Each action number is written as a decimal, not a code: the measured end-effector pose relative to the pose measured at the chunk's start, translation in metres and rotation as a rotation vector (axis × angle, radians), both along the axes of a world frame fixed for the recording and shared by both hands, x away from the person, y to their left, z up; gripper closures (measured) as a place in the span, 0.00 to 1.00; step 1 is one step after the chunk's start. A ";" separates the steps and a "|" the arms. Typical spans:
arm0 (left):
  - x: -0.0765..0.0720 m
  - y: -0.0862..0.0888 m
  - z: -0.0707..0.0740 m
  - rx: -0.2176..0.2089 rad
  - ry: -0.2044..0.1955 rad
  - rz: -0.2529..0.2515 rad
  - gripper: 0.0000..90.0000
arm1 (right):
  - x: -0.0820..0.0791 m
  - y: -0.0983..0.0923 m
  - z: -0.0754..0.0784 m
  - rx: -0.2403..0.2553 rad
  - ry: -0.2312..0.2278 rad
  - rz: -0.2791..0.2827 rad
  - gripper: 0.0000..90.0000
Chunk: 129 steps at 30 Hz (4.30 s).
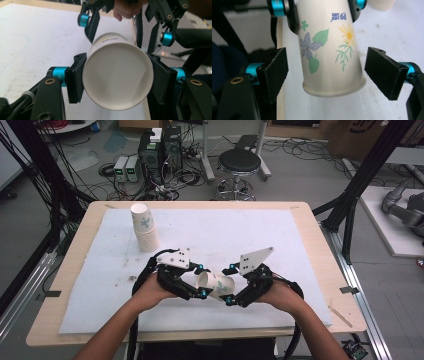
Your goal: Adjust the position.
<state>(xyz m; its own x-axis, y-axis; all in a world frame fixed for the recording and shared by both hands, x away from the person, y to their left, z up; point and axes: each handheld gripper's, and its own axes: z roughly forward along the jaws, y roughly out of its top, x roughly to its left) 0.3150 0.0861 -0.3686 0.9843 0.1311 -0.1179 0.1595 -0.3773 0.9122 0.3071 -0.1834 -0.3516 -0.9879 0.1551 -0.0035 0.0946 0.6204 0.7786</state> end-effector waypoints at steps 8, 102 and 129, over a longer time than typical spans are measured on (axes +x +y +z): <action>-0.004 0.015 -0.016 -0.107 -0.009 0.043 0.41 | -0.004 -0.016 -0.007 0.179 -0.026 -0.086 0.22; -0.017 0.017 -0.015 -0.151 -0.061 0.104 0.18 | 0.001 -0.032 -0.042 0.354 0.164 -0.040 0.37; -0.013 0.012 -0.009 0.125 -0.095 0.074 0.19 | 0.009 0.001 0.002 -0.049 0.074 -0.036 0.38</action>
<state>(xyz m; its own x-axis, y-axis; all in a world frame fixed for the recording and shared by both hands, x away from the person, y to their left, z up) 0.3024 0.0979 -0.3777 0.9775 0.2111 -0.0033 0.1065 -0.4793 0.8712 0.3159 -0.1827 -0.3500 -0.9795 0.1922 0.0611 0.1741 0.6526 0.7375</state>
